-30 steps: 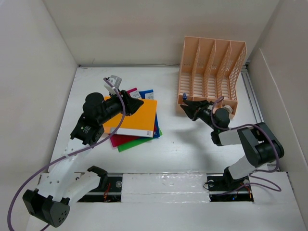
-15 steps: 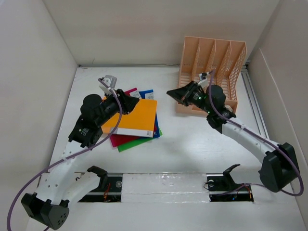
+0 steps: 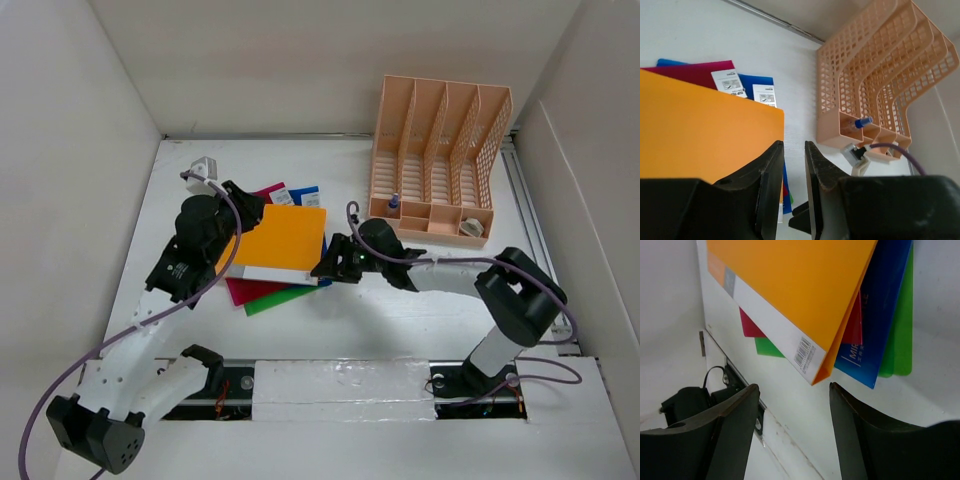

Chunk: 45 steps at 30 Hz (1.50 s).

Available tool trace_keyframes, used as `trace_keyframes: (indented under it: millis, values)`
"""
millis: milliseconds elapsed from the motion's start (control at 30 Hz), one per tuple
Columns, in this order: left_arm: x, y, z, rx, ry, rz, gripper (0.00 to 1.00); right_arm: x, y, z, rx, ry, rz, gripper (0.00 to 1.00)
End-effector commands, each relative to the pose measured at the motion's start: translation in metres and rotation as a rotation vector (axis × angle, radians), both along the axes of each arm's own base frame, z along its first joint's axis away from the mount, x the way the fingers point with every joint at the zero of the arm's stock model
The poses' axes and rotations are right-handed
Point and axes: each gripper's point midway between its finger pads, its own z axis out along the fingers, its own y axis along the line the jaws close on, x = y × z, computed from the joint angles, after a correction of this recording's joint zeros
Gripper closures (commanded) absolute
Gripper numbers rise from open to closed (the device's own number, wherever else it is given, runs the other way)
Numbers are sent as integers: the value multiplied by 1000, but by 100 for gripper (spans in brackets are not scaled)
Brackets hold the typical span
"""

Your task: Organize the desk

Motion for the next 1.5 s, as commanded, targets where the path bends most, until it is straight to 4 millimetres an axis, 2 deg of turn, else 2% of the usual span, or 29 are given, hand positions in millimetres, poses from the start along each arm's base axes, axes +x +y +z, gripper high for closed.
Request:
trace_keyframes:
  millis: [0, 133, 233, 267, 367, 400, 533, 633, 667, 767, 867, 1100, 1133, 1200, 1333, 1400, 1433, 1467]
  values:
    - [6, 18, -8, -82, 41, 157, 80, 7, 9, 18, 75, -93, -1, 36]
    - [6, 15, -16, -152, 61, 172, 78, 13, 2, -2, 62, -53, -22, 36]
    - [5, 13, -38, -197, 122, 187, 75, 13, 5, -10, 78, -29, -1, 37]
    - [4, 12, -53, -199, 151, 193, 75, 16, 4, -11, 82, -25, -3, 37]
    - [0, 11, -81, -215, 224, 213, 75, 16, 4, -16, 115, 7, 16, 40]
    - [-1, 11, -86, -224, 244, 218, 74, 13, 4, -23, 114, 31, 19, 41]
    - [-7, 20, -116, -221, 317, 260, 73, 12, 1, -30, 153, 65, 32, 43]
    - [-12, 26, -135, -217, 361, 282, 64, 10, 4, -31, 171, 73, 52, 46]
    - [-16, 28, -146, -208, 383, 291, 57, 9, 5, -31, 175, 76, 61, 46]
    - [-23, 31, -162, -206, 423, 313, 50, 7, 8, -37, 185, 102, 77, 50]
    - [-28, 36, -168, -198, 433, 329, 46, 6, 9, -41, 188, 116, 82, 54]
    - [-38, 47, -186, -183, 462, 382, 46, 2, 13, -42, 223, 137, 111, 65]
    - [-38, 47, -186, -185, 462, 386, 46, 1, 14, -42, 227, 141, 115, 72]
    - [-39, 46, -188, -186, 469, 381, 46, -2, 13, -39, 252, 149, 118, 76]
    - [-43, 50, -198, -160, 494, 397, 46, -7, 12, -25, 279, 131, 130, 89]
    - [-46, 51, -204, -152, 512, 402, 46, 0, 4, -17, 306, 117, 91, 92]
    - [-48, 52, -206, -148, 519, 406, 46, -3, 3, -13, 317, 114, 93, 94]
    - [-48, 53, -206, -145, 520, 409, 46, -4, 3, -1, 343, 88, 101, 94]
